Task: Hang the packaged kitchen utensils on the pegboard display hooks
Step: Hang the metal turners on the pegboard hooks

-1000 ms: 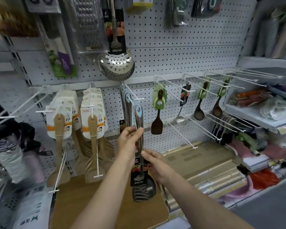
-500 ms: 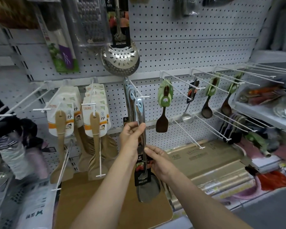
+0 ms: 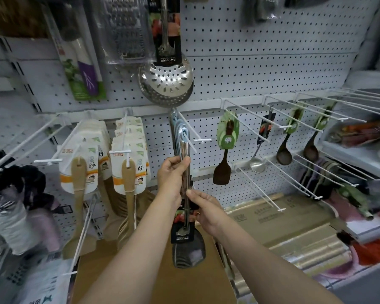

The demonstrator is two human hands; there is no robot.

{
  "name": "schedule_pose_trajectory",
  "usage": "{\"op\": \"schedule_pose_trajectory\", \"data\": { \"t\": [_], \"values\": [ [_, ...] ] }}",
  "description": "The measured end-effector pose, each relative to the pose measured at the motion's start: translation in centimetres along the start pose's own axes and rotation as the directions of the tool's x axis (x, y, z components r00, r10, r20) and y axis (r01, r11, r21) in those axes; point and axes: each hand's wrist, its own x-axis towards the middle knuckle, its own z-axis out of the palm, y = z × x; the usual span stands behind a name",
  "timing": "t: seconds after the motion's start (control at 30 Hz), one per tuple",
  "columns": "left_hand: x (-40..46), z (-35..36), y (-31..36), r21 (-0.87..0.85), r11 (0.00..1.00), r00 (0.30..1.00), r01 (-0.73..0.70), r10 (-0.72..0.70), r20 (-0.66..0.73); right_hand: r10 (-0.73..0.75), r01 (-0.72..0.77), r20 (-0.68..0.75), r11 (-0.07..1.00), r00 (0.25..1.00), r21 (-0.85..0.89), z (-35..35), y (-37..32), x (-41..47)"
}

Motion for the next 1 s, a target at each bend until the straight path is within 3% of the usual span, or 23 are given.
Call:
{"op": "schedule_pose_trajectory", "data": {
  "t": [0.5,0.67,0.77,1.0],
  "values": [
    [0.2,-0.5,0.3,0.008,1.0,1.0,0.026,-0.026,-0.016,-0.059,0.036,-0.149,0.987,0.987,-0.155,-0.2,-1.4,2.1],
    [-3.6,-2.2,0.5,-0.053,0.992,0.986,0.117,-0.122,-0.116,-0.128,0.093,-0.241,0.984,0.962,-0.152,1.0,-2.0,0.3],
    [-6.9,-3.4,0.7,-0.108,0.977,0.974,0.182,-0.194,-0.115,-0.139,0.107,-0.224,0.983,0.965,-0.148,2.5,-1.9,-1.6],
    [-15.5,-8.5,1.7,-0.282,0.908,0.923,0.31,-0.359,-0.139,0.037,-0.062,-0.12,0.974,0.992,-0.218,6.7,1.9,-7.9]
  ]
}}
